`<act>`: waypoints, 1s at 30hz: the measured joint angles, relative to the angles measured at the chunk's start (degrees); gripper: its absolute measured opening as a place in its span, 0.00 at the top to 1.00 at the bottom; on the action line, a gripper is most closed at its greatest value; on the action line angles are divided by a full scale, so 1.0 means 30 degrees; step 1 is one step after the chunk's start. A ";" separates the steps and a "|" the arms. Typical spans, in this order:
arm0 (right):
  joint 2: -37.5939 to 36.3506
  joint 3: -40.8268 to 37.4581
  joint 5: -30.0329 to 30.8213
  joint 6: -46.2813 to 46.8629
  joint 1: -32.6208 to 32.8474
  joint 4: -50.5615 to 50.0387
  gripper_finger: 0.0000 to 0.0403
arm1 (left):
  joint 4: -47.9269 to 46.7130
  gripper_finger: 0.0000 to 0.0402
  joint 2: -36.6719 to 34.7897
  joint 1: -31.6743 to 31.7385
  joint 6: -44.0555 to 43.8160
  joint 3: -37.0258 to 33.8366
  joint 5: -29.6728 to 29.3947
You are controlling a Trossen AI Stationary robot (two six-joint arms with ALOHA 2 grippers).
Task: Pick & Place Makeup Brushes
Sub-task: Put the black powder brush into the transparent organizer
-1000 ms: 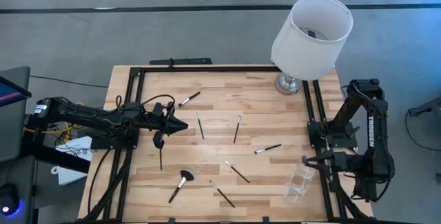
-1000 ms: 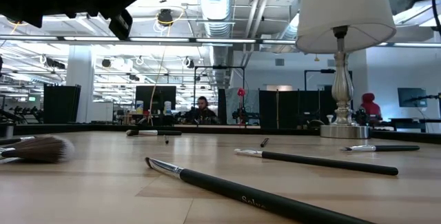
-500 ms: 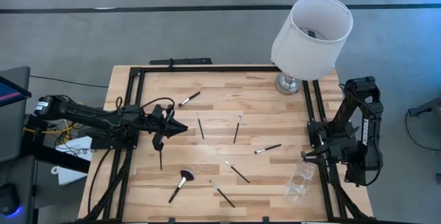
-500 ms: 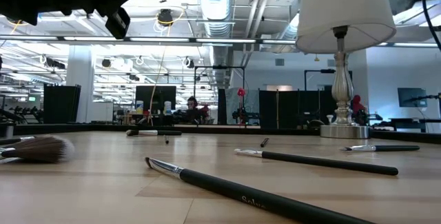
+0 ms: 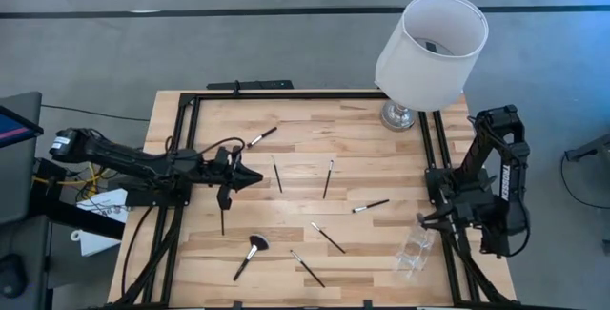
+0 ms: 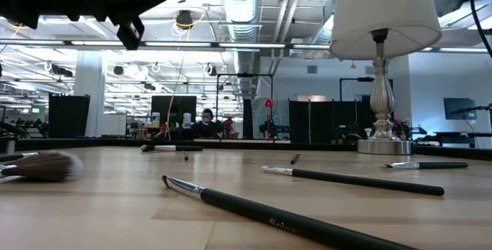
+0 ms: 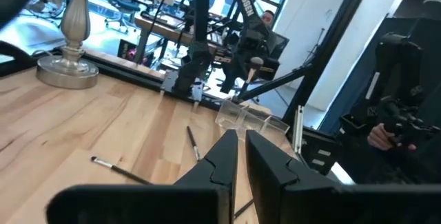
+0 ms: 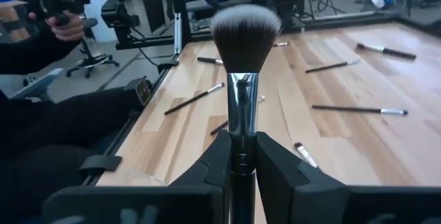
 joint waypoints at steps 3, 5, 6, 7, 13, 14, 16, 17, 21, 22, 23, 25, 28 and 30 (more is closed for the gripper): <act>0.0000 -0.0372 -0.0509 0.0014 0.0000 0.0629 0.89 | 0.0100 0.93 0.0322 0.0000 -0.0340 0.0000 -0.0145; 0.0000 -0.0552 -0.0854 0.0014 0.0000 0.0804 0.88 | 0.0199 0.93 0.0506 0.0000 -0.0433 0.0000 -0.0267; 0.0000 -0.0634 -0.0981 0.0007 -0.0007 0.0893 0.88 | 0.0202 0.93 0.0577 0.0000 -0.0492 0.0000 -0.0274; 0.0000 -0.0695 -0.1042 0.0015 -0.0007 0.1049 0.88 | 0.0216 0.93 0.0643 0.0000 -0.0545 0.0000 -0.0274; 0.0007 -0.0893 -0.1956 0.0008 -0.0007 0.1717 0.88 | 0.0350 0.93 0.0706 0.0000 -0.0565 0.0000 -0.0274; 0.0007 -0.0893 -0.2145 0.0007 -0.0007 0.1790 0.88 | 0.0357 0.93 0.0702 0.0000 -0.0562 0.0000 -0.0274; 0.0007 -0.0900 -0.2343 0.0007 -0.0007 0.1845 0.88 | 0.0358 0.93 0.0702 0.0000 -0.0566 0.0000 -0.0274; 0.0007 -0.0900 -0.2398 0.0007 -0.0007 0.1913 0.88 | 0.0358 0.93 0.0702 0.0000 -0.0601 0.0000 -0.0274; 0.0007 -0.0900 -0.2937 0.0021 -0.0057 0.2345 0.88 | 0.0358 0.93 0.0702 -0.0023 -0.0707 0.0000 -0.0274; 0.0007 -0.0900 -0.3092 0.0022 -0.0090 0.2515 0.88 | 0.0358 0.93 0.0702 -0.0080 -0.0707 0.0000 -0.0281; 0.0007 -0.0900 -0.3210 0.0029 -0.0170 0.2682 0.88 | 0.0358 0.93 0.0702 -0.0134 -0.0707 0.0000 -0.0276; 0.0009 -0.0900 -0.3369 0.0023 -0.0234 0.2937 0.88 | 0.0358 0.93 0.0702 -0.0268 -0.0700 0.0000 -0.0274; 0.0015 -0.0900 -0.3372 0.0022 -0.0422 0.3184 0.88 | 0.0358 0.93 0.0702 -0.0487 -0.0700 0.0000 -0.0280; 0.0015 -0.0900 -0.3379 0.0022 -0.0459 0.3323 0.88 | 0.0358 0.93 0.0695 -0.0619 -0.0700 0.0000 -0.0278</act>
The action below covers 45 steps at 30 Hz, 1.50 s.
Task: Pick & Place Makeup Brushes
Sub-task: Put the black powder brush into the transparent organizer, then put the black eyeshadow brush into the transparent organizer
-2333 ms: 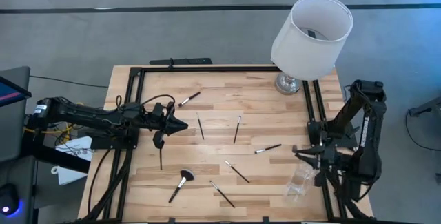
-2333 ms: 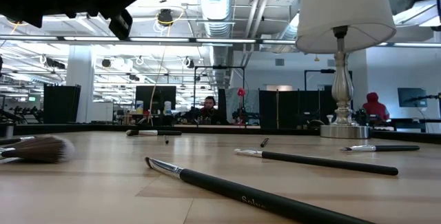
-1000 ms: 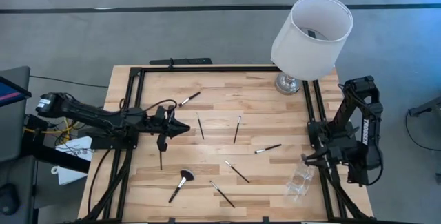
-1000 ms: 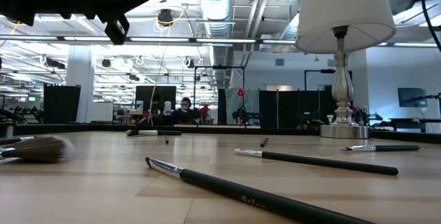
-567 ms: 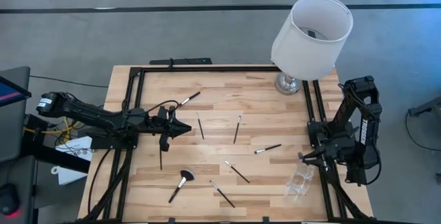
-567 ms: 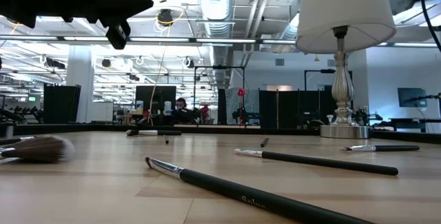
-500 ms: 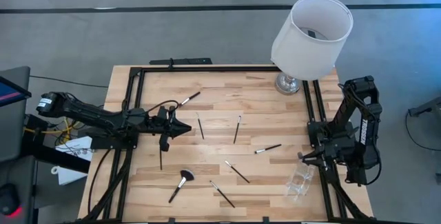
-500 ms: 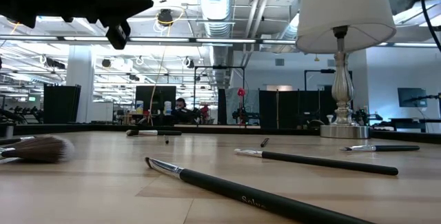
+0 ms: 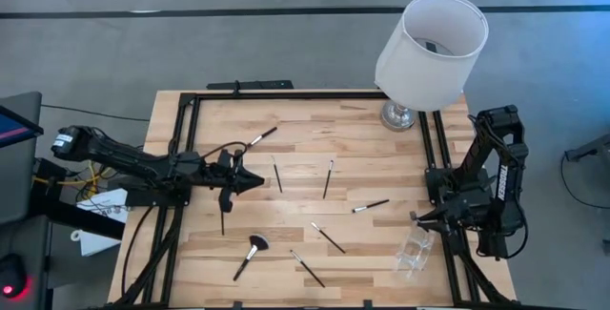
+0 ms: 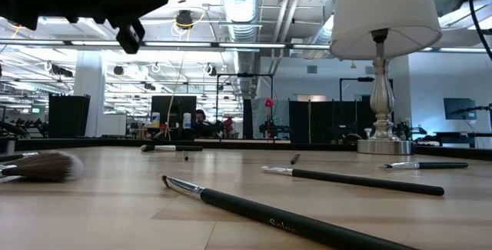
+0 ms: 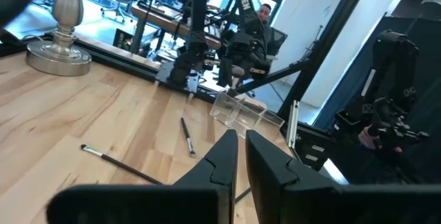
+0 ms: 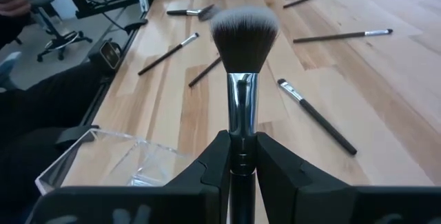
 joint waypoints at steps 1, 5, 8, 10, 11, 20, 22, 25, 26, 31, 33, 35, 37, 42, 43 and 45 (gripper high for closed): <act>0.0000 0.0000 0.0000 0.0000 -0.0014 0.0023 0.88 | 0.0000 0.93 0.0000 -0.0074 0.0000 0.0000 -0.0041; 0.0000 0.0000 -0.0015 0.0000 -0.0348 0.0279 0.86 | -0.0003 0.93 0.0000 -0.0454 0.0000 0.0000 -0.0567; 0.0000 0.0000 -0.0158 -0.0007 -0.0629 0.0482 0.82 | -0.0007 0.93 0.0000 -0.0634 0.0000 0.0000 -0.0645; 0.0000 0.0000 -0.0455 -0.0007 -0.0840 0.0582 0.78 | -0.0007 0.93 0.0000 -0.0802 0.0000 0.0000 -0.0652; 0.0000 0.0000 -0.0530 -0.0007 -0.0923 0.0602 0.76 | -0.0007 0.93 0.0000 -0.0901 0.0000 0.0000 -0.0693; 0.0000 0.0000 -0.0450 0.0082 -0.1217 0.0691 0.63 | -0.0054 0.93 0.0311 -0.1756 0.0131 0.0000 -0.1835; 0.0000 0.0000 -0.0102 0.0280 -0.1257 0.0607 0.62 | -0.0131 0.93 0.0520 -0.1756 0.0042 0.0000 -0.1981; 0.0000 0.0342 0.0573 0.0268 -0.1626 0.0156 0.62 | -0.0138 0.93 0.1025 -0.1749 -0.0264 0.0000 -0.2153; 0.0000 0.0572 0.0821 0.0157 -0.1841 -0.0182 0.62 | -0.0107 0.93 0.1220 -0.1749 -0.0316 0.0000 -0.2153; 0.0000 0.2802 0.1275 -0.1308 -0.3263 -0.2928 0.64 | -0.0015 0.93 0.2205 -0.1749 -0.0838 0.0000 -0.2153; 0.0000 0.4064 0.1309 -0.1808 -0.4194 -0.4544 0.66 | -0.0014 0.93 0.2481 -0.1749 -0.0867 0.0000 -0.2153; 0.0000 0.5242 0.1362 -0.2245 -0.5448 -0.6081 0.67 | 0.0079 0.93 0.2692 -0.1749 -0.0874 0.0000 -0.2153; 0.0000 0.6250 0.1595 -0.3004 -0.7037 -0.7040 0.68 | 0.0227 0.93 0.2809 -0.1749 -0.0867 0.0000 -0.2153; 0.0000 0.8448 0.1775 -0.8027 -1.1122 -0.6679 0.70 | 0.0436 0.93 0.2871 -0.1939 -0.0867 0.0000 -0.2146; 0.0000 0.8876 0.1888 -0.9255 -1.1842 -0.6203 0.70 | 0.0437 0.93 0.2871 -0.2057 -0.0867 0.0000 -0.2142; 0.0000 0.9639 0.2428 -1.1739 -1.3116 -0.4884 0.70 | 0.0462 0.93 0.2871 -0.2318 -0.0867 0.0000 -0.2146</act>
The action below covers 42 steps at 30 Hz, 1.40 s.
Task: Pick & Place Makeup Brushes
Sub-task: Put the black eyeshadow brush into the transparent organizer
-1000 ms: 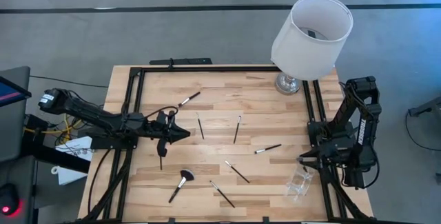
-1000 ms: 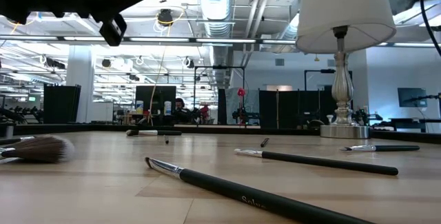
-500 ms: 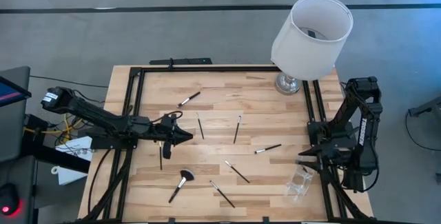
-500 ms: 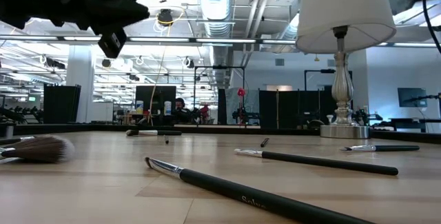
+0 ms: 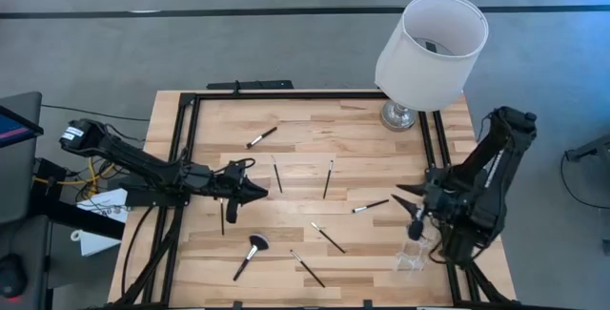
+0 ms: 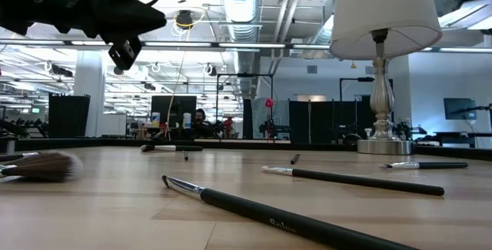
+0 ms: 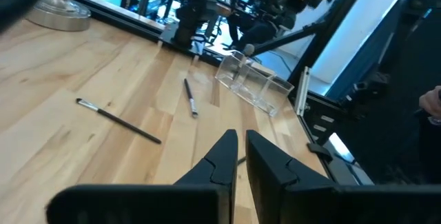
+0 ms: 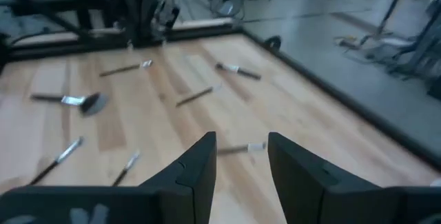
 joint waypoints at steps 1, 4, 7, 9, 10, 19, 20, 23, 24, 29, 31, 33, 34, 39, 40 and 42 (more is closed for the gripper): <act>0.0000 0.0298 0.0306 -0.1206 -0.0602 0.0846 0.70 | 0.0004 0.93 0.0000 -0.0125 0.0010 0.0000 0.0004; 0.0000 0.0852 0.0821 -0.5505 -0.2601 0.4700 0.70 | 0.0011 0.93 0.0000 -0.0447 0.0037 0.0000 0.0001; 0.0020 0.0817 -0.0599 -1.1365 -0.5021 1.0470 0.70 | 0.0011 0.93 0.0000 -0.0672 0.0073 0.0000 0.0001; 0.0291 0.0564 -0.2942 -1.6038 -0.6846 1.4860 0.70 | 0.0011 0.93 0.0000 -0.0798 0.0215 0.0000 -0.0002; 0.0557 0.0412 -0.4470 -1.8303 -0.7734 1.7025 0.70 | 0.0011 0.93 0.0000 -0.0865 0.0393 0.0000 0.0001; 0.3640 0.0306 -1.1325 -2.7047 -1.3510 2.5268 0.71 | 0.0055 0.93 0.1178 -0.2499 0.0481 -0.0029 -0.1229; 0.3934 0.0306 -1.1346 -2.6797 -1.3954 2.4981 0.71 | 0.0055 0.93 0.1392 -0.2751 0.0478 -0.0029 -0.1395; 0.4673 0.0299 -1.2208 -2.5957 -1.4985 2.3521 0.71 | 0.0085 0.93 0.2022 -0.3486 0.0223 -0.0029 -0.1910; 0.4819 0.0299 -1.3143 -2.5545 -1.5285 2.2887 0.71 | 0.0146 0.93 0.2192 -0.3659 0.0144 -0.0029 -0.2019; 0.5357 0.0292 -1.5579 -2.3026 -1.5815 2.0972 0.71 | 0.0331 0.93 0.2727 -0.4375 0.0073 -0.0029 -0.3246; 0.5538 0.0292 -1.5818 -2.2948 -1.5773 2.0854 0.71 | 0.0516 0.93 0.2885 -0.4559 0.0015 -0.0029 -0.3842; 0.5544 0.0279 -1.5817 -2.2847 -1.5615 2.0665 0.71 | 0.0603 0.93 0.3099 -0.4783 0.0007 -0.0029 -0.4342; 0.5544 0.0285 -1.5819 -2.2615 -1.5561 2.0826 0.71 | 0.0665 0.93 0.3217 -0.4898 0.0013 -0.0029 -0.4512; 0.5753 0.0301 -1.5817 -2.1415 -1.5117 2.1722 0.71 | 0.0821 0.93 0.3684 -0.5434 0.0007 -0.0019 -0.5522; 0.6045 0.0325 -1.5824 -2.1446 -1.4964 2.2188 0.71 | 0.0897 0.93 0.3785 -0.5541 0.0007 -0.0015 -0.5746; 0.6645 0.0308 -1.5843 -2.1556 -1.4633 2.2331 0.71 | 0.1059 0.93 0.3989 -0.5720 0.0007 -0.0015 -0.6265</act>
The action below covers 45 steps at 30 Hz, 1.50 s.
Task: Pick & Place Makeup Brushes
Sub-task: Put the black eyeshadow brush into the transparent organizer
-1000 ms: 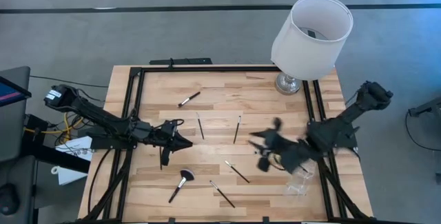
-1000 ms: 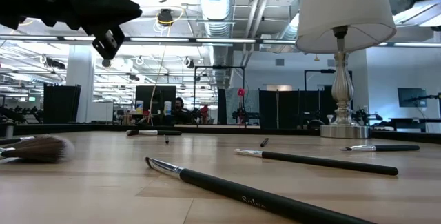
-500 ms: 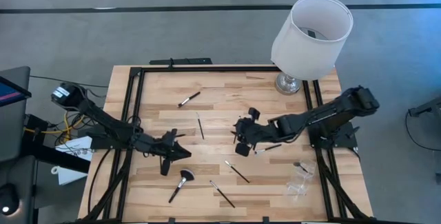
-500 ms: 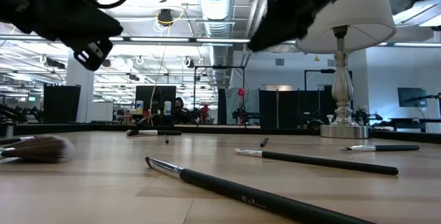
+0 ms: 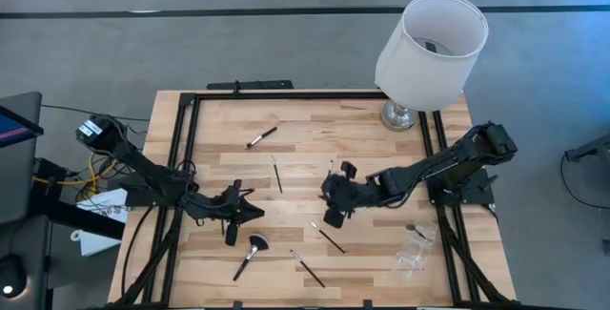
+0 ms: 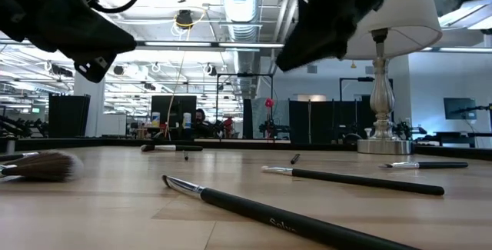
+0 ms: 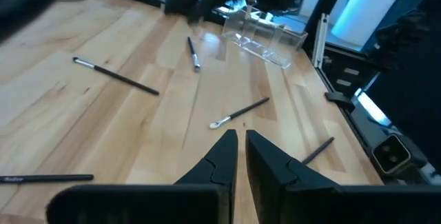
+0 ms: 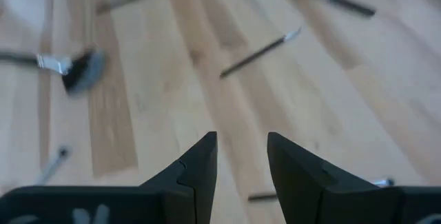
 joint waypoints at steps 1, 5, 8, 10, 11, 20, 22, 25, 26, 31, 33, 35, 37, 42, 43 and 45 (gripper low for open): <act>0.0509 0.0264 0.0025 0.0000 0.0108 0.0019 0.71 | 0.0108 0.93 0.0108 -0.0073 0.0000 0.0006 -0.0172; 0.2527 0.1712 0.0177 0.0279 0.0165 -0.1576 0.71 | 0.0133 0.93 0.0257 -0.0182 0.0404 0.0010 -0.0466; 0.3726 0.3357 -0.0281 0.2246 -0.0297 -0.4317 0.71 | 0.0185 0.93 0.0411 -0.0381 0.0490 -0.0041 -0.0373; 0.4409 0.4444 -0.1228 0.3448 -0.0519 -0.6143 0.71 | 0.0114 0.93 0.0444 -0.0662 0.0477 -0.0106 -0.0433; 0.4768 0.4943 -0.1643 0.3805 -0.0485 -0.6625 0.71 | 0.0159 0.93 0.0495 -0.0762 0.0471 -0.0087 -0.0363; 0.8061 0.9084 -0.3528 0.4728 0.0461 -0.8477 0.72 | 0.0250 0.93 -0.0317 -0.1054 0.2442 -0.0065 -0.0059; 0.8882 1.0317 -0.3556 0.5114 0.0441 -1.0328 0.74 | 0.0118 0.93 -0.0966 -0.1028 0.2845 -0.0079 -0.0075; 0.9694 1.1699 -0.3805 0.5974 0.0421 -1.3832 0.77 | 0.0085 0.93 -0.1857 -0.1110 0.3193 -0.0076 0.0069; 0.9895 1.2000 -0.3919 0.6330 0.0437 -1.4269 0.77 | 0.0046 0.93 -0.2189 -0.1207 0.3434 -0.0080 0.0119; 0.9901 1.2100 -0.4412 0.7199 0.1144 -1.3460 0.80 | 0.0051 0.93 -0.3684 -0.1322 0.4984 -0.0080 0.0821; 0.9901 1.2100 -0.4919 0.7520 0.1484 -1.3054 0.80 | 0.0056 0.93 -0.4273 -0.1161 0.5767 -0.0080 0.0882; 0.9901 1.2100 -0.4954 0.7951 0.1735 -1.2821 0.81 | 0.0053 0.93 -0.4899 -0.1097 0.6631 -0.0080 0.0889; 0.9901 1.2100 -0.4887 0.8457 0.1937 -1.2837 0.82 | 0.0060 0.93 -0.5547 -0.0924 0.7489 -0.0080 0.0890; 1.0060 1.2100 -0.4829 0.9122 0.2051 -1.2576 0.83 | 0.0060 0.93 -0.7149 -0.0492 0.9111 -0.0080 0.0887; 1.0135 1.2100 -0.4823 0.9083 0.2038 -1.2529 0.83 | 0.0054 0.93 -0.7429 -0.0441 0.9393 -0.0080 0.0872; 1.0341 1.2082 -0.4913 0.9001 0.1871 -1.2510 0.83 | 0.0059 0.93 -0.7945 -0.0290 0.9962 -0.0080 0.0877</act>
